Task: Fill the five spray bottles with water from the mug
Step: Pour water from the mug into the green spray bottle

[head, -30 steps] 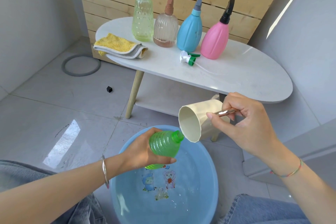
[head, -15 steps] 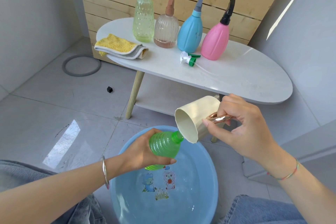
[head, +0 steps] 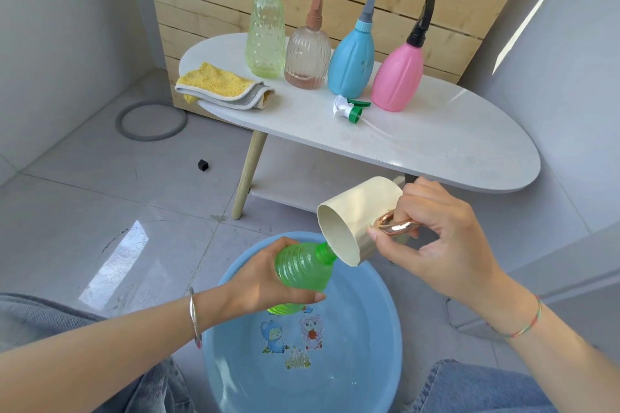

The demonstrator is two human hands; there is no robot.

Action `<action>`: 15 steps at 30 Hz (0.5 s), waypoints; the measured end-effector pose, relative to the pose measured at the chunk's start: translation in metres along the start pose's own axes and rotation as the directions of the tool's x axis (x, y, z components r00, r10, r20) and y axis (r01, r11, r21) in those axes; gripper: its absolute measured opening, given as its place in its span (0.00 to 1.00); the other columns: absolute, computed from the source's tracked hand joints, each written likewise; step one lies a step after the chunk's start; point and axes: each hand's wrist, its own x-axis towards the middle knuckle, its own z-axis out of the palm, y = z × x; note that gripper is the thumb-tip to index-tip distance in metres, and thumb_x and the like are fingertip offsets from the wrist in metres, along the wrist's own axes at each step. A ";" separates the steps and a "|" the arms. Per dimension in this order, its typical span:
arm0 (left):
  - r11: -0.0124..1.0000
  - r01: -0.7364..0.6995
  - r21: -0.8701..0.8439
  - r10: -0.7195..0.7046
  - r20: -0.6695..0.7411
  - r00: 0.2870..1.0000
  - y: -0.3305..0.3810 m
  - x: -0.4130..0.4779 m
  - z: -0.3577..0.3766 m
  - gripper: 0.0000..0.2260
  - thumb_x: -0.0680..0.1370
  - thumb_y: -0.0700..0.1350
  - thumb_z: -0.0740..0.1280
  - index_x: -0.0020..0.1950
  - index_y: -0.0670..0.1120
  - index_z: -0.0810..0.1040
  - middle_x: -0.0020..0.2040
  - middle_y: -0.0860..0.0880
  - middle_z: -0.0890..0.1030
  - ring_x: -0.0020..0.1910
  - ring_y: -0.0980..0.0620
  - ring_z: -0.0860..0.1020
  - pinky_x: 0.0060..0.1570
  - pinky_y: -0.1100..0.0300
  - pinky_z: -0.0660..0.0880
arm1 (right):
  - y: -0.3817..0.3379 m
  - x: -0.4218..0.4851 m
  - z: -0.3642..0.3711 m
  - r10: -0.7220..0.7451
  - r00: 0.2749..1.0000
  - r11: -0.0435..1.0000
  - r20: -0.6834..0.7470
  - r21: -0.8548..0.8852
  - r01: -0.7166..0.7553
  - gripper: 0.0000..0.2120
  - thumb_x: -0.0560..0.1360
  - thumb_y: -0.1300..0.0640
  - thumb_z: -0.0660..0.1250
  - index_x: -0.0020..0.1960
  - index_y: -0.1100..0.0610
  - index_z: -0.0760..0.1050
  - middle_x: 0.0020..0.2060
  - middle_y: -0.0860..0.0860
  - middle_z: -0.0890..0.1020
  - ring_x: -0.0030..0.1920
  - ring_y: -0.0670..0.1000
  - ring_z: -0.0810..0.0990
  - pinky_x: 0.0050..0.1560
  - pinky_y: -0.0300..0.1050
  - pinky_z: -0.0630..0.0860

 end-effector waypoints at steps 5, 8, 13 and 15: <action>1.000 -0.006 0.009 0.006 -0.013 1.000 0.000 -0.001 -0.001 0.35 0.53 0.61 0.81 0.57 0.57 0.74 0.50 0.55 0.81 0.49 0.59 0.80 0.45 0.68 0.76 | 0.009 0.000 -0.002 0.370 0.925 0.901 -0.082 0.274 -0.336 0.19 0.69 0.56 0.73 0.29 0.54 0.64 0.25 0.46 0.65 0.29 0.43 0.62 0.32 0.32 0.60; 0.999 -0.029 0.015 0.030 -0.033 0.999 0.000 -0.002 -0.003 0.34 0.57 0.57 0.83 0.58 0.55 0.74 0.49 0.53 0.82 0.46 0.59 0.80 0.46 0.66 0.77 | 0.035 -0.003 0.005 0.650 0.753 0.677 -0.105 0.531 -0.510 0.19 0.71 0.59 0.74 0.27 0.53 0.67 0.24 0.44 0.70 0.29 0.45 0.66 0.30 0.33 0.63; 0.999 -0.042 0.018 0.043 -0.070 0.997 0.000 -0.004 -0.006 0.31 0.61 0.55 0.83 0.59 0.57 0.74 0.51 0.55 0.82 0.48 0.63 0.80 0.48 0.67 0.78 | 0.089 -0.042 0.048 0.847 0.526 0.400 0.076 0.560 -0.726 0.18 0.73 0.54 0.72 0.36 0.68 0.72 0.32 0.55 0.74 0.34 0.49 0.71 0.38 0.40 0.66; 0.999 -0.038 0.001 0.038 -0.083 0.996 0.000 -0.005 -0.006 0.30 0.61 0.53 0.83 0.60 0.56 0.74 0.51 0.54 0.82 0.48 0.63 0.81 0.48 0.66 0.78 | 0.095 -0.067 0.077 0.858 0.487 0.381 0.161 0.435 -0.816 0.17 0.74 0.53 0.71 0.33 0.61 0.71 0.27 0.50 0.73 0.30 0.46 0.69 0.35 0.41 0.64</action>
